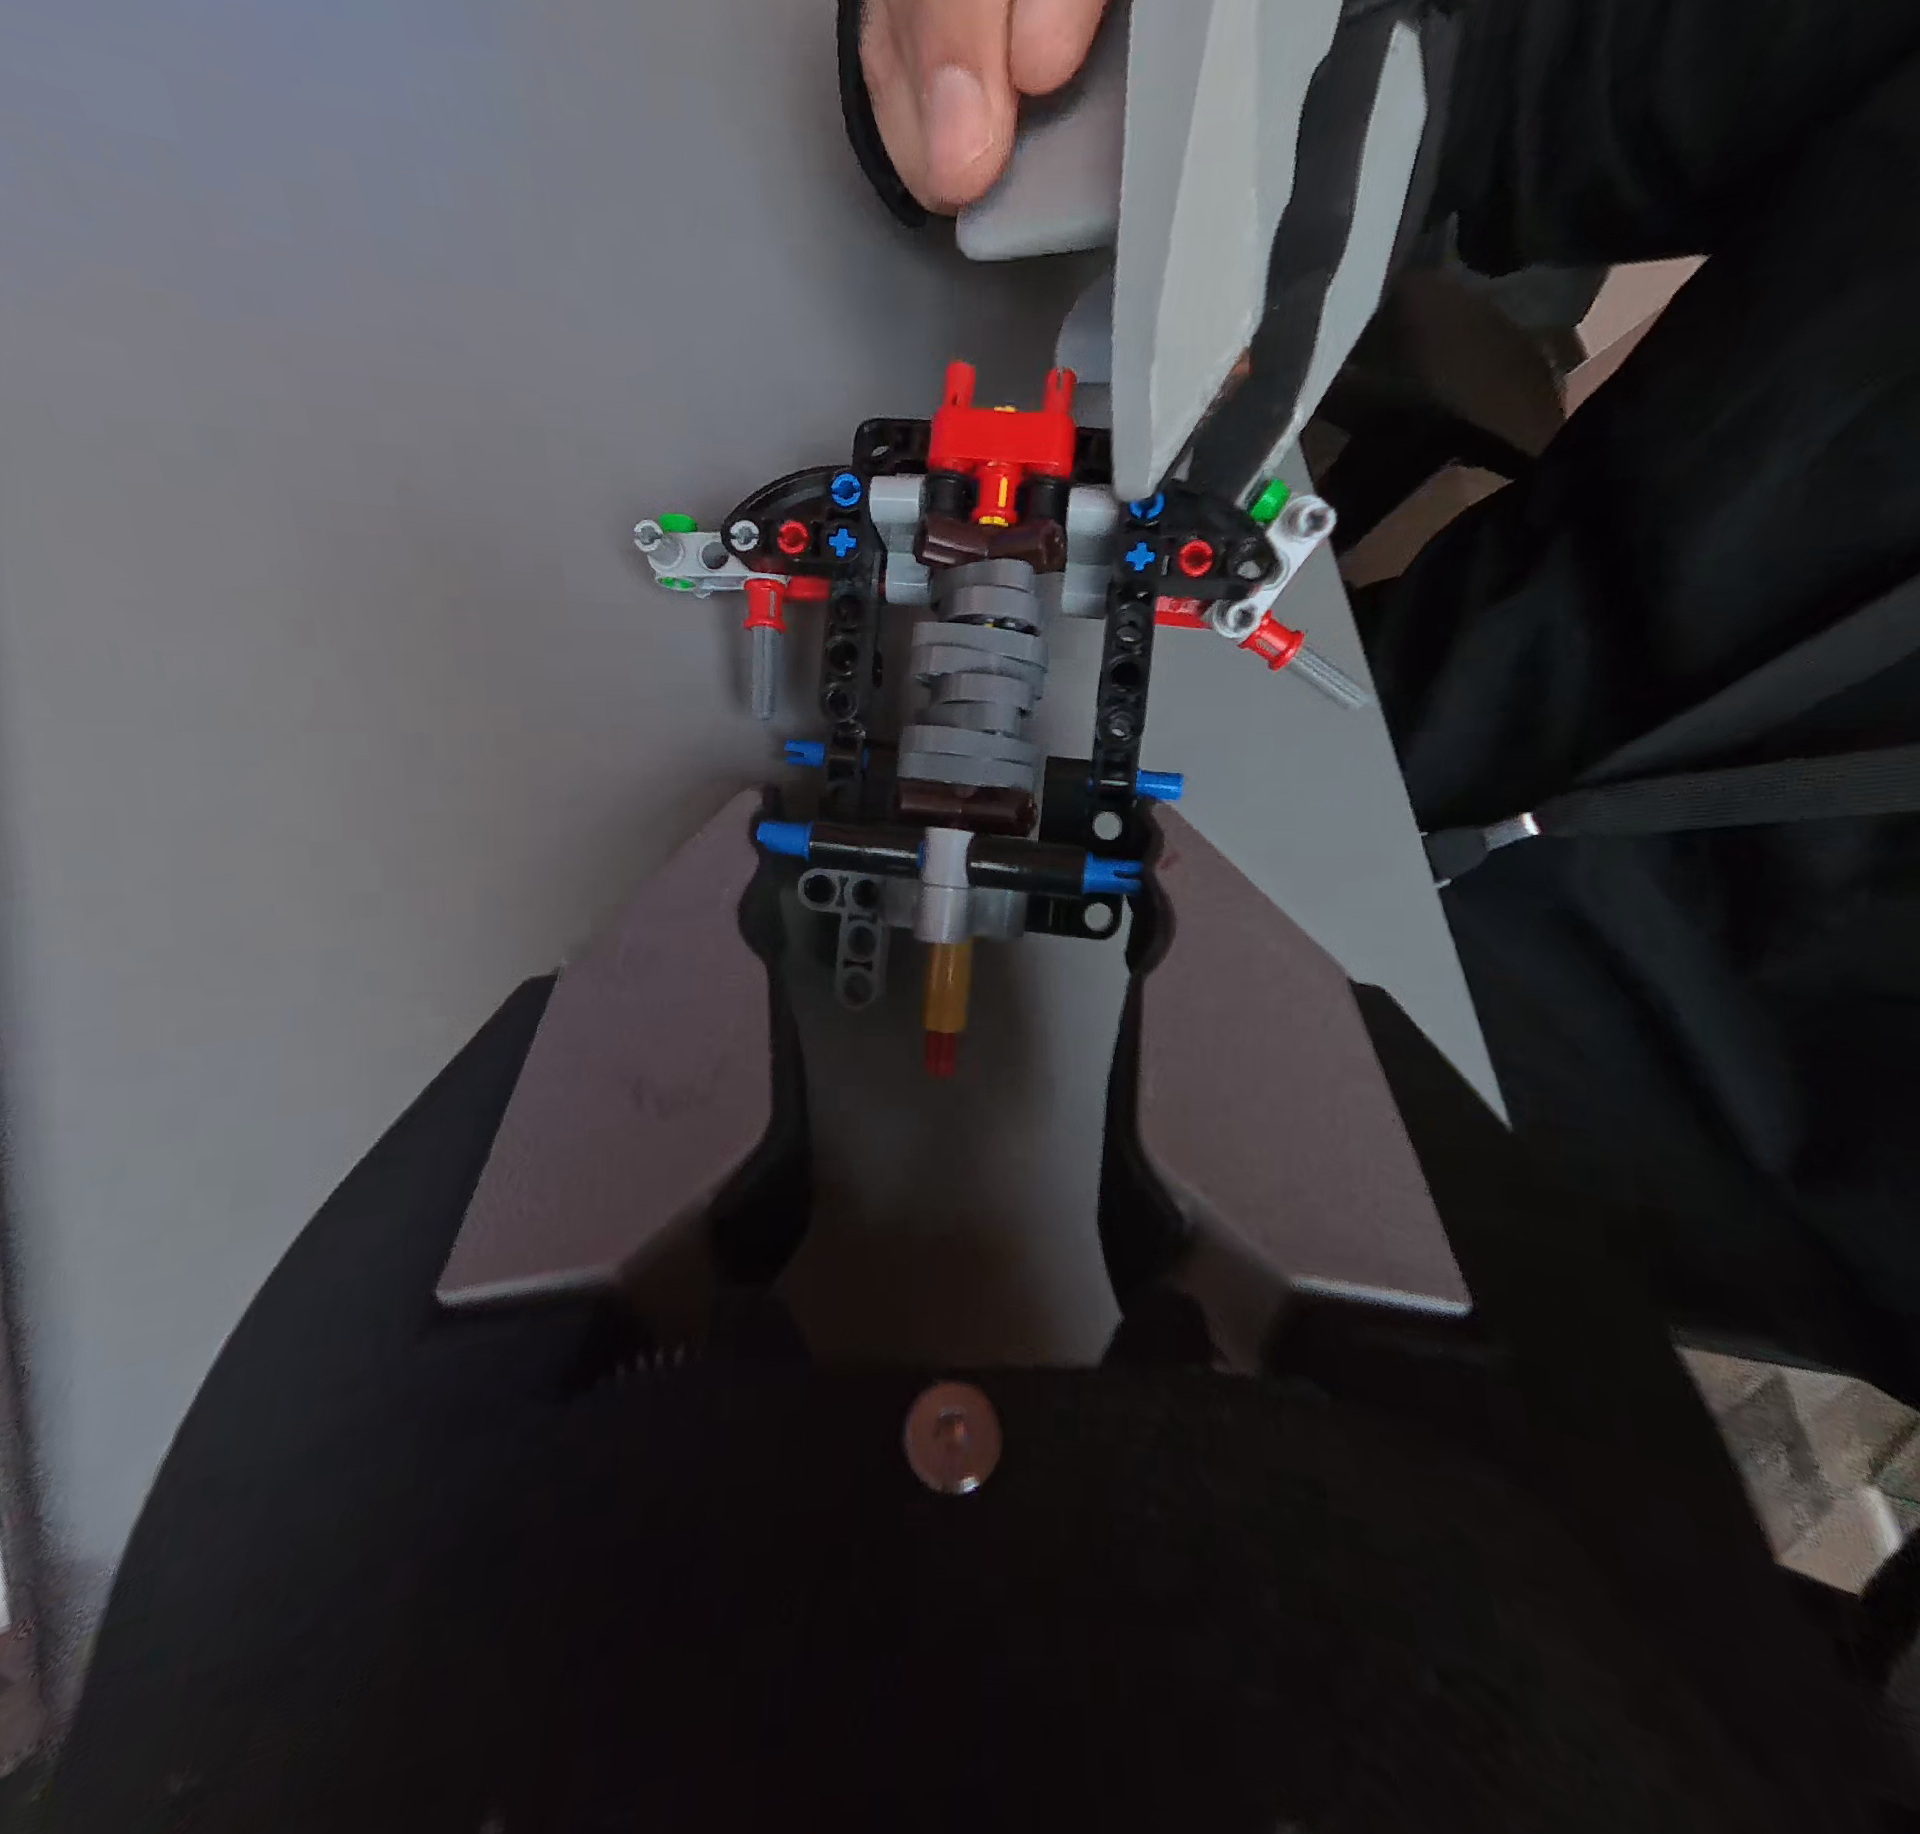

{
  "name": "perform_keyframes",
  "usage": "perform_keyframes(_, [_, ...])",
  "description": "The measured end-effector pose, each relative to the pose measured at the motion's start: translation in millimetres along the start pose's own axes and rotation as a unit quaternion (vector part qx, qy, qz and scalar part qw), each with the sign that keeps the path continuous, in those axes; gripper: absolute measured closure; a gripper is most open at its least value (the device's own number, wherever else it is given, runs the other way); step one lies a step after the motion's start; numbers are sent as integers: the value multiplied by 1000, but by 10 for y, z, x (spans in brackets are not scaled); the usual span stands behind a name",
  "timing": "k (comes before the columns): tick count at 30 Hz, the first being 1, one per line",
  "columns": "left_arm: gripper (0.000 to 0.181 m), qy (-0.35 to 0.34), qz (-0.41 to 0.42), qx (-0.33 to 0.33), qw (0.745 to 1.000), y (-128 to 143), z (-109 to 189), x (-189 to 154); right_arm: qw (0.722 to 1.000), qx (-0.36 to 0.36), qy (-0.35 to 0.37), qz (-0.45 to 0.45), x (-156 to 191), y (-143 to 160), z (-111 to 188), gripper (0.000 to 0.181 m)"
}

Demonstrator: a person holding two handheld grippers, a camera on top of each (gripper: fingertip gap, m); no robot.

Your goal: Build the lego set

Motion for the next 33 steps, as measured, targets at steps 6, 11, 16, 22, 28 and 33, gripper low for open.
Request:
perform_keyframes(6, [117, -14, -8, -8, 1000, -20, -3, 25, 999, 33, -9, 14, 21, 63, 24, 161])
perform_keyframes(11, [117, -26, -10, -8, 1000, -38, -33, 17, 999, 36, 5, 13, -1, 64, 8, 164])
perform_keyframes(16, [117, -54, -25, -19, 998, -32, -14, 42, 999, 23, -9, -37, -1, 105, -22, 166])
perform_keyframes(22, [117, -85, -34, -34, 995, 0, 7, 46, 999, 18, -5, -34, 4, 106, -57, 166])
perform_keyframes(28, [117, -173, -83, -43, 980, -9, -16, 90, 994, 24, -32, -98, -15, 144, -67, 176])
perform_keyframes(33, [117, -164, -62, -48, 983, -12, 12, 109, 994, 22, -36, -105, -35, 182, -71, 175])
Point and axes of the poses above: each gripper's, where its closed fingertips meet, z back along the fingers, y out of its underside, x = y × z across the jaws, the point moved 4 cm from there along z, back along the fingers, and after that the axes turned 15 degrees about z, right-handed, at the moved point
